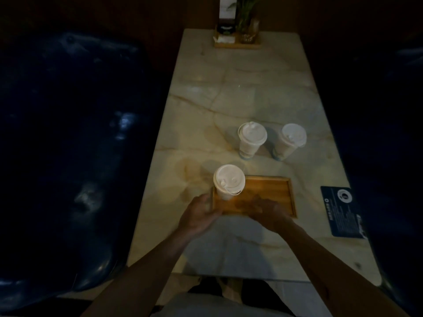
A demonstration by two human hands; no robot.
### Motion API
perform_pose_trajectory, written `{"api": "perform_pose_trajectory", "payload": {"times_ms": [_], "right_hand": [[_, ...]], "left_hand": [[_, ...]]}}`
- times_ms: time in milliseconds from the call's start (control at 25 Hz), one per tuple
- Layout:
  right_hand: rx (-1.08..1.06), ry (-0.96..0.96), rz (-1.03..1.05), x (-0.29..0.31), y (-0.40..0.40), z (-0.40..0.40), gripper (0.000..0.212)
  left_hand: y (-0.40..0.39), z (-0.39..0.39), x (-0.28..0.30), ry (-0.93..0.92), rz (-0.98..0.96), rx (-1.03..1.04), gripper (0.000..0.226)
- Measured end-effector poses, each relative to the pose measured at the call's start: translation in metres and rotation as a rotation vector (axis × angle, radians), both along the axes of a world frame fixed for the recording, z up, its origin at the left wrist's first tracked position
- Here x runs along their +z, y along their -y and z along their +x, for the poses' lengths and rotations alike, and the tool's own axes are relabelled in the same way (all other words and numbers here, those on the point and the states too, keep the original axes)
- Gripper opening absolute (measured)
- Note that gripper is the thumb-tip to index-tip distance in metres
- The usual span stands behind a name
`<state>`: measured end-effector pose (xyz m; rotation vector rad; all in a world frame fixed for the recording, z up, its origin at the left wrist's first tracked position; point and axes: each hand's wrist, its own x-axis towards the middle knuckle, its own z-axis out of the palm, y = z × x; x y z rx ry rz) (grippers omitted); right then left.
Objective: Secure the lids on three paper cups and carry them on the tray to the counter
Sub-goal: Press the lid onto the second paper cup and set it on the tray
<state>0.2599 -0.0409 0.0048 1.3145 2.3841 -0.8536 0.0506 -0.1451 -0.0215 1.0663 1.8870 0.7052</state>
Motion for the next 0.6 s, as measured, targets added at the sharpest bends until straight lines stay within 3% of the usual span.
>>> {"api": "perform_pose_trajectory", "payload": {"times_ms": [160, 320, 440, 600], "right_hand": [[0.106, 0.100, 0.017, 0.006, -0.009, 0.026, 0.037], [0.151, 0.116, 0.031, 0.014, -0.037, 0.055, 0.038], [0.164, 0.094, 0.059, 0.023, -0.068, 0.075, 0.043], [0.161, 0.068, 0.159, 0.035, -0.110, 0.085, 0.043]], "left_hand": [[0.002, -0.003, 0.005, -0.138, -0.184, -0.265, 0.067], [-0.006, -0.020, 0.019, -0.336, -0.279, -0.498, 0.029], [-0.017, -0.028, 0.032, -0.450, -0.343, -0.465, 0.023], [-0.050, -0.043, 0.066, -0.558, -0.344, -0.275, 0.019]]}}
